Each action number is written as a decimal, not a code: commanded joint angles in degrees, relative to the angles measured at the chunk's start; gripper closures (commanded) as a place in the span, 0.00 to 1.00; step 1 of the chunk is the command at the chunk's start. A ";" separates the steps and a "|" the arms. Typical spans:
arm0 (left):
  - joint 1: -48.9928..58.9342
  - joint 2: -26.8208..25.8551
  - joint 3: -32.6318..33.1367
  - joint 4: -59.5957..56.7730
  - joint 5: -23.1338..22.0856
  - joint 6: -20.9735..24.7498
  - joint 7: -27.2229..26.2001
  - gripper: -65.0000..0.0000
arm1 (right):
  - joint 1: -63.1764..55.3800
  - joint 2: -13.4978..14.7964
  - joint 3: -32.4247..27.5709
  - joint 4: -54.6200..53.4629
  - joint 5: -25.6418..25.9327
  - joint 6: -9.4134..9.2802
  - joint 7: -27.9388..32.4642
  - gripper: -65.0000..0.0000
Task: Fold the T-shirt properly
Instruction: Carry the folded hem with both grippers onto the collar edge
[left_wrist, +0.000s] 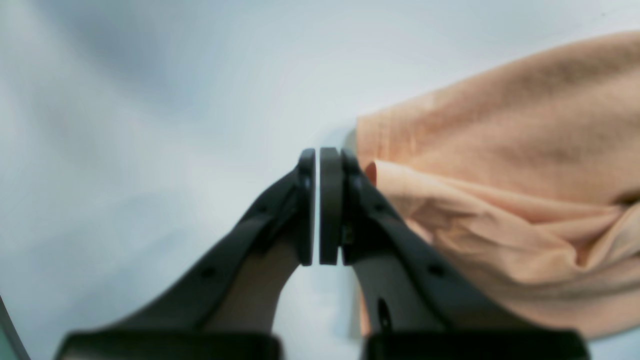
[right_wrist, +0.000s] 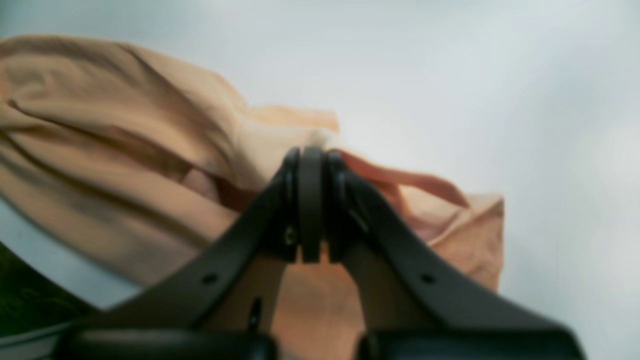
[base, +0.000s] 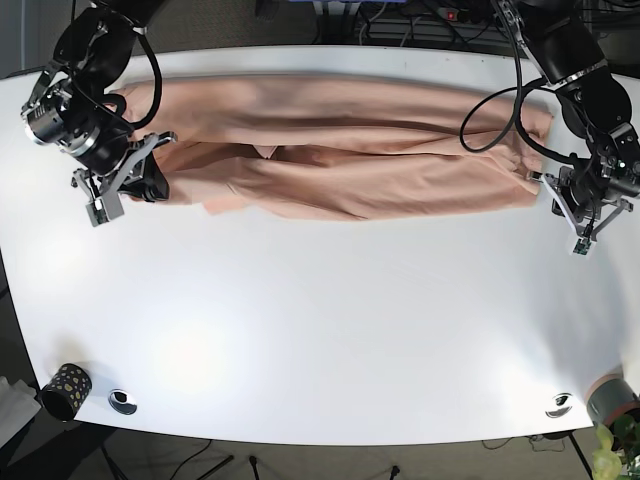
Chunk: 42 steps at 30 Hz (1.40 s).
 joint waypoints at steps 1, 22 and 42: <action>-0.01 -0.81 0.09 2.45 -0.42 -0.06 -0.79 1.00 | -0.39 0.74 1.71 1.24 3.43 0.08 -0.55 1.00; 7.99 1.13 9.49 -6.87 0.02 -0.06 -7.65 1.00 | -15.33 0.83 7.87 1.15 16.18 0.08 -2.92 1.00; 8.61 -1.69 9.41 -6.52 -0.07 -0.06 -8.00 1.00 | -19.38 0.83 7.87 -6.94 0.97 0.08 -0.81 1.00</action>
